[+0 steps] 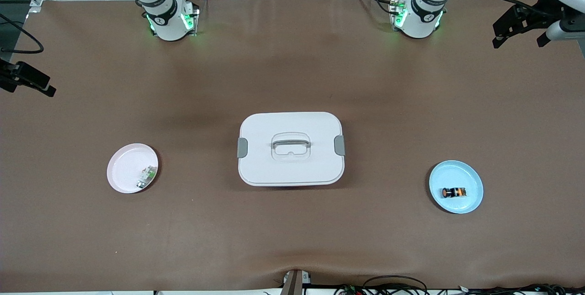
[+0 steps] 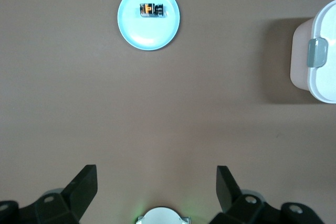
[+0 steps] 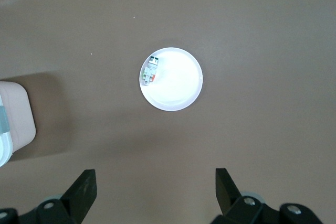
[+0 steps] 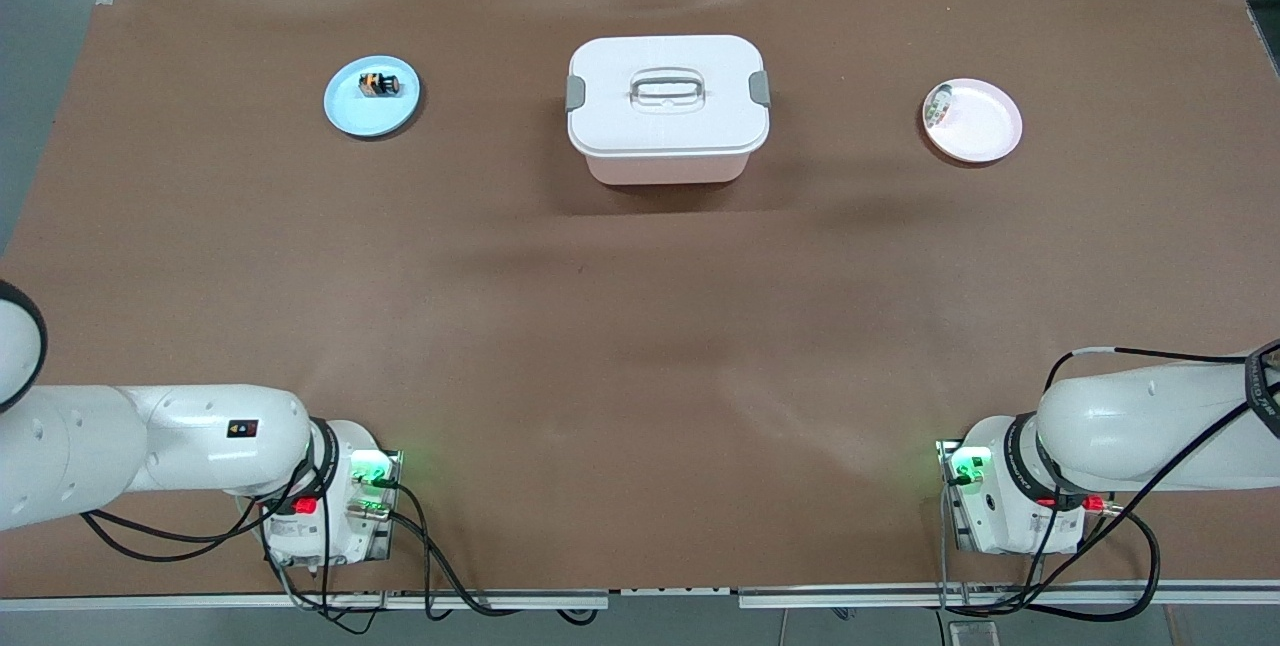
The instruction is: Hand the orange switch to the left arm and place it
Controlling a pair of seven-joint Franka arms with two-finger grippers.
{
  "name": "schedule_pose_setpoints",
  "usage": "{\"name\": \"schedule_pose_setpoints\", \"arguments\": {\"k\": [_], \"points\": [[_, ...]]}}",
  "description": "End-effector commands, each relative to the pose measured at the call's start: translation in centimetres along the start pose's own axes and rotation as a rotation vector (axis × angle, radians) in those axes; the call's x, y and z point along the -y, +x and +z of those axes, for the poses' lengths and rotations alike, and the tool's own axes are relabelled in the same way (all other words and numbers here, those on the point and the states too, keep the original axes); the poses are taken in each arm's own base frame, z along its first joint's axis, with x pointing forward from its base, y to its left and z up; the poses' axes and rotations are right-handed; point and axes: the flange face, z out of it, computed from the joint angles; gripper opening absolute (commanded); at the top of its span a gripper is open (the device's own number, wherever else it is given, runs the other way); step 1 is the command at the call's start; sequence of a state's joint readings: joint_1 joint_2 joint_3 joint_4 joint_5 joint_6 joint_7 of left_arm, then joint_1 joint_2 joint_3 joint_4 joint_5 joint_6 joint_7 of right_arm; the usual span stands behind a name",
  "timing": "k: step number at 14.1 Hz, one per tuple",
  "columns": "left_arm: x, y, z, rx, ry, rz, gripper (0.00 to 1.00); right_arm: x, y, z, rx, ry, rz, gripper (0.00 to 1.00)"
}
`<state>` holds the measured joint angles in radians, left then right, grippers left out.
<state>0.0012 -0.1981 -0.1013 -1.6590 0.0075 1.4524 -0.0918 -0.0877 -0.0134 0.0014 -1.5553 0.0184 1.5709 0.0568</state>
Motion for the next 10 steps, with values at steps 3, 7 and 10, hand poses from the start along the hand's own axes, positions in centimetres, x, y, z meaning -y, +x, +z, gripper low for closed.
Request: {"name": "schedule_pose_setpoints", "arguments": {"k": [3,7,10], "points": [[0.3,1.5,-1.2,0.007,-0.007,0.003,1.00,-0.3,0.3,-0.4,0.004,-0.009,-0.007,1.00],[0.2,2.4,-0.6,0.018,-0.011,0.007,1.00,-0.2,0.3,-0.4,0.004,-0.009,-0.008,1.00],[0.2,2.5,-0.5,0.021,-0.010,0.007,1.00,-0.2,0.3,-0.4,0.002,-0.009,-0.008,1.00]]}}
